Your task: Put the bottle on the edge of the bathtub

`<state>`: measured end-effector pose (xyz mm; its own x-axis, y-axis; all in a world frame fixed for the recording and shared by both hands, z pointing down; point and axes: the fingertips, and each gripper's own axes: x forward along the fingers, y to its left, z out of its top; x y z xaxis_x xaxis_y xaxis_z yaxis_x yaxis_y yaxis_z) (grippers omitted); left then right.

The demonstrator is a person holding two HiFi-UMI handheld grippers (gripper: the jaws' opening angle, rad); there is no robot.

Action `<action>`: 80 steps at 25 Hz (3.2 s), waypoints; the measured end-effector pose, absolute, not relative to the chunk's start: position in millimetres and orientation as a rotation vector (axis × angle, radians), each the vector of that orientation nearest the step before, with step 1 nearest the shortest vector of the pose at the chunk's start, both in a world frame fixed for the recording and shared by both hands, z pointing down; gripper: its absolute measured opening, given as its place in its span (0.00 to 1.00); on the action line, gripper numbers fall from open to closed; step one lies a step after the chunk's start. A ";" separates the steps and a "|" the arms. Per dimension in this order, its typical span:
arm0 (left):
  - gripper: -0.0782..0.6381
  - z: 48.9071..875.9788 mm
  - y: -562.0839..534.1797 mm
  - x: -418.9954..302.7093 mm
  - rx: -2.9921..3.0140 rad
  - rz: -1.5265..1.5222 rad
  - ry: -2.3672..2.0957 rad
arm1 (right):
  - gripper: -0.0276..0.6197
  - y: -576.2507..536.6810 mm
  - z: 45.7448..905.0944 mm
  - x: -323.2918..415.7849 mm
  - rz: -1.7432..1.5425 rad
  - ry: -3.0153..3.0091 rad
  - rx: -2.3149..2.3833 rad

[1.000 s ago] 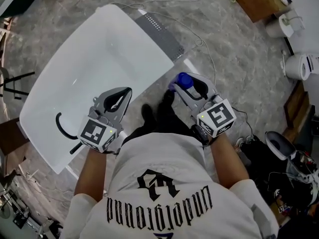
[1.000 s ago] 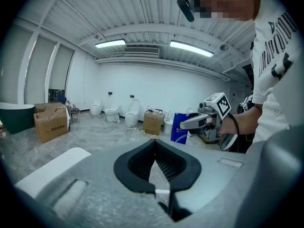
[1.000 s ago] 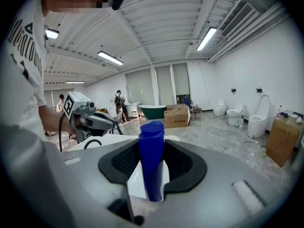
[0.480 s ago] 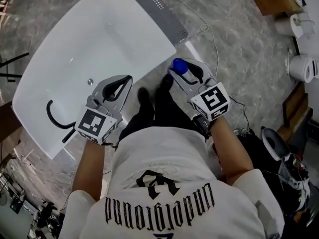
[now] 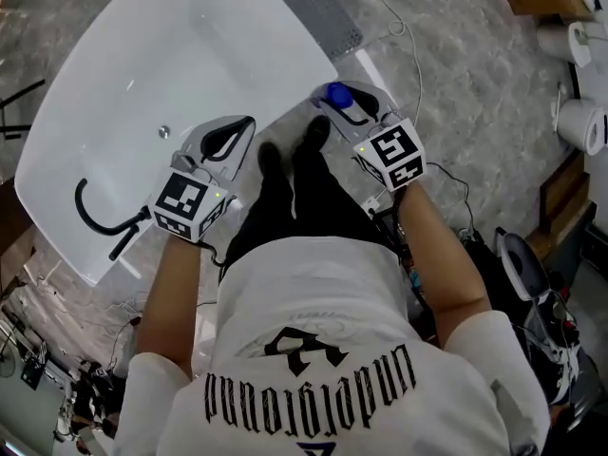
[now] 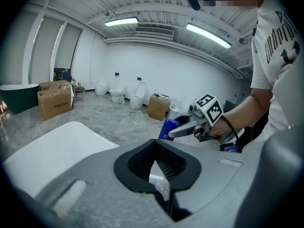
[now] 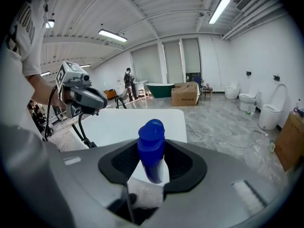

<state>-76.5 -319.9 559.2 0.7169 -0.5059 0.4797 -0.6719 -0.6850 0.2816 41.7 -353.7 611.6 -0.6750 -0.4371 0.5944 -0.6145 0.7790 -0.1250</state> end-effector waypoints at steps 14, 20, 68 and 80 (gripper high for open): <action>0.12 653.9 -353.5 -49.0 2.400 0.565 -0.829 | 0.28 -378.3 717.7 53.0 0.445 -2.303 0.673; 0.12 687.3 -363.9 -45.9 2.351 0.594 -0.821 | 0.28 -389.7 748.2 49.6 0.441 -2.276 0.633; 0.12 698.8 -363.5 -76.5 2.352 0.614 -0.783 | 0.36 -393.1 776.0 27.9 0.425 -2.201 0.644; 0.12 613.5 -338.7 -94.8 2.490 0.572 -0.802 | 0.36 -372.7 665.5 27.0 0.330 -2.254 0.797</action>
